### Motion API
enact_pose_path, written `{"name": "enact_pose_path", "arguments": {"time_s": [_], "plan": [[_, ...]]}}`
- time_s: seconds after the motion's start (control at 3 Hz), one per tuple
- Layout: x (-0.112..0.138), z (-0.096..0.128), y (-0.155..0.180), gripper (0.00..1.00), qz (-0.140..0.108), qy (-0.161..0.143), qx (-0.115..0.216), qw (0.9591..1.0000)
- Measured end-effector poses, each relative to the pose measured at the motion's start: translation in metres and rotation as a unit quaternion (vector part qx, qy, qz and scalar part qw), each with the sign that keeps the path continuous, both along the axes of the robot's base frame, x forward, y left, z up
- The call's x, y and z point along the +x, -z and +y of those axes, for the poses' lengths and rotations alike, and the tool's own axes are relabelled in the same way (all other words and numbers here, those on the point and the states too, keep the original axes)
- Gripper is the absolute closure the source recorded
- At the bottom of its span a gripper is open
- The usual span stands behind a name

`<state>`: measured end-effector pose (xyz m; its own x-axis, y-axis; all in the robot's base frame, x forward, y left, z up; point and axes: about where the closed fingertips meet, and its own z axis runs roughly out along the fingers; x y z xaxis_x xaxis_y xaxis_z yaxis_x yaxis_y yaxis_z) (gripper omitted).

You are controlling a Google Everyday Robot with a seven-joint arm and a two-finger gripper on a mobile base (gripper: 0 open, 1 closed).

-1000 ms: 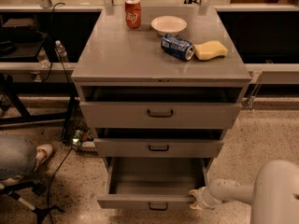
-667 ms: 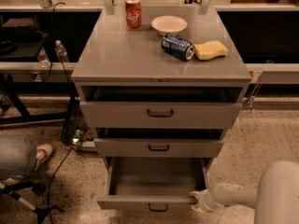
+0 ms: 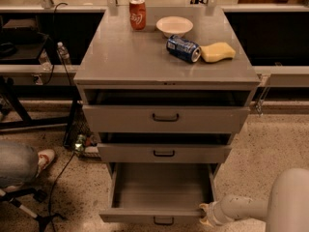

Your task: Open bottom drawer

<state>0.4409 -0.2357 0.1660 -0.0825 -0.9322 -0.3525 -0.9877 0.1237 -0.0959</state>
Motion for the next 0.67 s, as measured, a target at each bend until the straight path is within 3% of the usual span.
{"name": "enact_pose_path", "arguments": {"time_s": [0.33,0.67], "plan": [[-0.0227,-0.0052,0.0068,1.00,0.008,0.013,-0.001,0.9999],[-0.0211,-0.0034,0.0068,1.00,0.008,0.013,-0.001,0.9999]]}}
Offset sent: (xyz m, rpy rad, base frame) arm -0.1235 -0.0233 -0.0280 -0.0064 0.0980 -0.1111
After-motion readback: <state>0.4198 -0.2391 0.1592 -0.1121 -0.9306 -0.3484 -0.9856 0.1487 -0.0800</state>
